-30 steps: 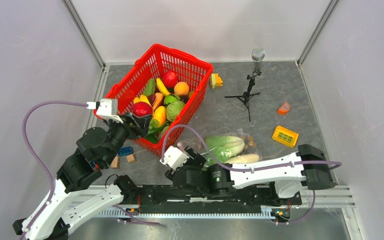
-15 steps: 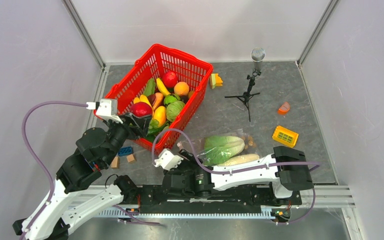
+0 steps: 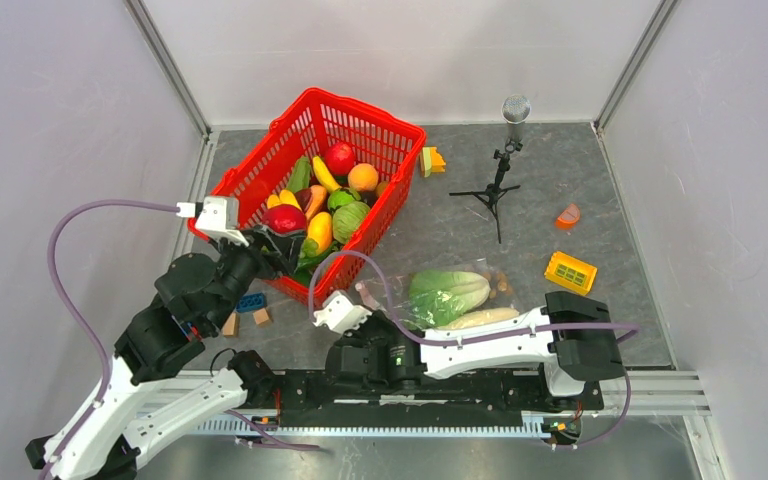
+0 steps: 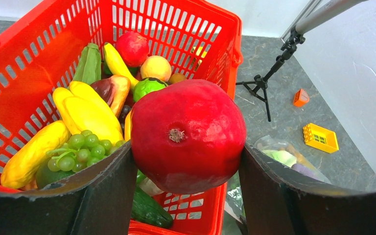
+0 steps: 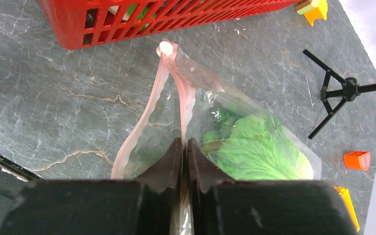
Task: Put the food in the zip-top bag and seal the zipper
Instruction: Pick up the zipper food storage bag at the center of the board, then place the fake vegetable in the zipper food storage bag.
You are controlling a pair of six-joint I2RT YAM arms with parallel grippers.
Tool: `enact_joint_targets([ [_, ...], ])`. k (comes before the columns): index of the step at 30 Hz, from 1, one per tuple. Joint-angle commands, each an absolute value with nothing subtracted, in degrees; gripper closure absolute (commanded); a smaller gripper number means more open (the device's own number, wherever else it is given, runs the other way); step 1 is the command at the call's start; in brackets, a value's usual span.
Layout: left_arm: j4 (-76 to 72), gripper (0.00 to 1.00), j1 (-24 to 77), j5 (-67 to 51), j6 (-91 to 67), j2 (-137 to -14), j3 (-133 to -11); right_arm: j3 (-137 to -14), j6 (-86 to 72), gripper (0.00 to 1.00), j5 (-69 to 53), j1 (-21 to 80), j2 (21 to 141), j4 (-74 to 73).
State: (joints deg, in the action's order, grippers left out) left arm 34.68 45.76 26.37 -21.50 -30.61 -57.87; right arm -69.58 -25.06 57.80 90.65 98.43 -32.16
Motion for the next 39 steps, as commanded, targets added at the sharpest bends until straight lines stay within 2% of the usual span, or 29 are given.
enact_joint_targets([
  [1,34.02,0.54,45.83,24.39,-20.13,-31.8,-58.89,-70.82,-28.21,0.95,61.0,90.04,94.89,-32.72],
  [2,33.93,0.54,45.79,23.86,-20.05,-31.84,-58.89,-70.26,-28.49,1.0,61.36,89.8,93.49,-32.39],
  [9,32.85,0.53,45.79,16.9,-18.85,-34.04,-59.93,-61.27,-27.99,1.0,58.5,86.33,78.03,-21.55],
  [17,25.83,0.53,45.79,-6.07,-15.75,-39.91,-60.84,-48.13,-28.62,1.0,55.65,80.01,56.12,-9.24],
  [23,15.76,0.56,46.17,-19.59,-19.91,-46.64,-61.16,-43.81,-29.22,1.0,55.91,77.6,48.08,-6.77],
  [28,14.58,0.57,50.0,-20.04,-17.93,-51.6,-63.49,-43.22,-29.67,1.0,55.43,76.83,46.43,-6.03],
  [39,16.39,0.56,62.09,-3.32,-14.21,-60.92,-64.59,-43.99,-28.22,1.0,52.3,73.23,44.56,-3.28],
])
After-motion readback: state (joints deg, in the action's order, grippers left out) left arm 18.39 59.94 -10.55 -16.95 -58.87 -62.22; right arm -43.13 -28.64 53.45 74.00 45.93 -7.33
